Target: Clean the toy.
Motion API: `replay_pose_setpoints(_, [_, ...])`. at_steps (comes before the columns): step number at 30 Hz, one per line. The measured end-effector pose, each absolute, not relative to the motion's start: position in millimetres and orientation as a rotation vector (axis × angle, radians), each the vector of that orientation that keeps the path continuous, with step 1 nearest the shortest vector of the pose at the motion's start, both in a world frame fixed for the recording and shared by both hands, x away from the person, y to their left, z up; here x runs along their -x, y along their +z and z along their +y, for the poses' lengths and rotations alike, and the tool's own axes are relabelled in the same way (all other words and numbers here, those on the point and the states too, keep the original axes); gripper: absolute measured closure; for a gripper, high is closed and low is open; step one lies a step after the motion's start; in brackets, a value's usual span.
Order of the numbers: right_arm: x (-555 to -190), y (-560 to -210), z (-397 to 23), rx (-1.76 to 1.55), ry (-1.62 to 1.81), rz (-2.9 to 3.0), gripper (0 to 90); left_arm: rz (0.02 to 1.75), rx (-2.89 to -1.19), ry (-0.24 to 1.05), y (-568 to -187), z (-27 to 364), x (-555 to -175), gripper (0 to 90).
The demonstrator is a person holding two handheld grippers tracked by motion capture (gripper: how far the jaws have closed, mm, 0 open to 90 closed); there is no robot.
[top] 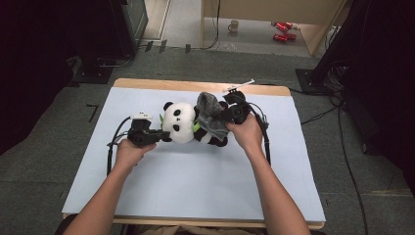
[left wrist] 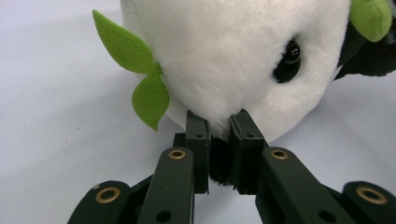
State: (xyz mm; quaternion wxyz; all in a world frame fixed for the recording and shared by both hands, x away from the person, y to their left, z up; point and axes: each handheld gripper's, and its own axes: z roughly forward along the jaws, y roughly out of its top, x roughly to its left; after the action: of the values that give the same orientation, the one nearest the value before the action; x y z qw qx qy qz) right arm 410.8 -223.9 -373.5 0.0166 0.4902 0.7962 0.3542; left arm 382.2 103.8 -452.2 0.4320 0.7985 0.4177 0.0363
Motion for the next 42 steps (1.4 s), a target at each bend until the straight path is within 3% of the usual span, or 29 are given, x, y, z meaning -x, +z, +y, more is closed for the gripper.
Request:
replay_pose_setpoints(10, [-405, -384, -237, -1.466, 0.971, 2.486, 77.0, 1.063, -1.975, 0.087, -459, 106, -385, 79.2])
replay_pose_setpoints(26, [-386, -372, -280, -1.468, 1.173, 2.409, 77.0, 1.019, -2.021, 0.156, -459, 110, -382, 69.7])
replay_pose_setpoints(35, [-378, -378, -296, -1.459, 1.202, 2.386, 76.9, 0.941, -2.03, 0.188, -453, 118, -377, 42.2])
replay_pose_setpoints(42, [-375, -381, -302, -1.435, 1.193, 2.378, 76.5, 0.959, -2.023, 0.182, -450, 125, -375, 37.2])
